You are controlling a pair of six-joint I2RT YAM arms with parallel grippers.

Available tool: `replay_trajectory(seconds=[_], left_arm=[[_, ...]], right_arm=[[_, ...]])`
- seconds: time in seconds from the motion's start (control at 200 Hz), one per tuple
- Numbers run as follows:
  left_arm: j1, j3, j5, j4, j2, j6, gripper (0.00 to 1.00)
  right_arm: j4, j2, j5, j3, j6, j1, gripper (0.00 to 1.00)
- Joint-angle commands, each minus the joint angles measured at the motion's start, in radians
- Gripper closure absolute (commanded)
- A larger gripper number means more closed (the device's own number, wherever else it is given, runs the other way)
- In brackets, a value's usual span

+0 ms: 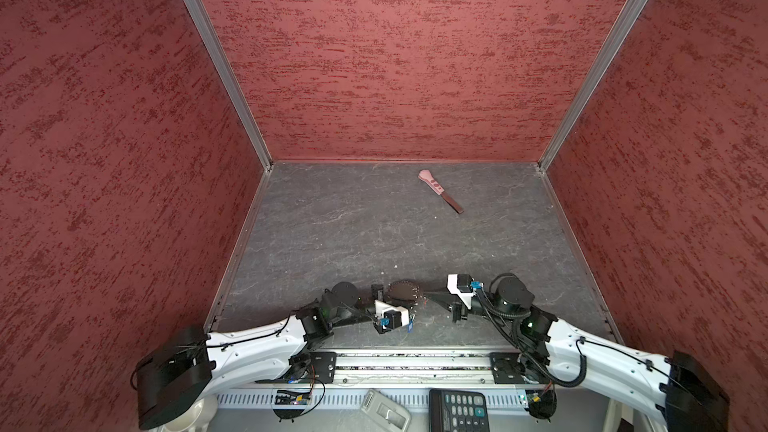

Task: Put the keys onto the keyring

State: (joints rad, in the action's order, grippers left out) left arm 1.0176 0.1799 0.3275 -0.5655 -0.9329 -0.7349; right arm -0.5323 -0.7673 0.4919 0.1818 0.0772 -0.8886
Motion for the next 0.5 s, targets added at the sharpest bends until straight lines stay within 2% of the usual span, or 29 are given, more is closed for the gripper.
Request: replay_trajectory(seconds=[0.0, 0.271, 0.496], left_arm=[[0.005, 0.008, -0.009, -0.02, 0.012, -0.01, 1.0], [-0.002, -0.001, -0.004, -0.04, 0.017, 0.003, 1.0], [-0.067, -0.012, 0.058, -0.075, 0.042, 0.084, 1.0]], right_arm=[[-0.017, 0.007, -0.008, -0.011, -0.014, -0.006, 1.0], [-0.018, 0.007, 0.0, -0.015, -0.024, -0.006, 1.0], [-0.033, 0.005, 0.008, -0.015, -0.024, -0.005, 1.0]])
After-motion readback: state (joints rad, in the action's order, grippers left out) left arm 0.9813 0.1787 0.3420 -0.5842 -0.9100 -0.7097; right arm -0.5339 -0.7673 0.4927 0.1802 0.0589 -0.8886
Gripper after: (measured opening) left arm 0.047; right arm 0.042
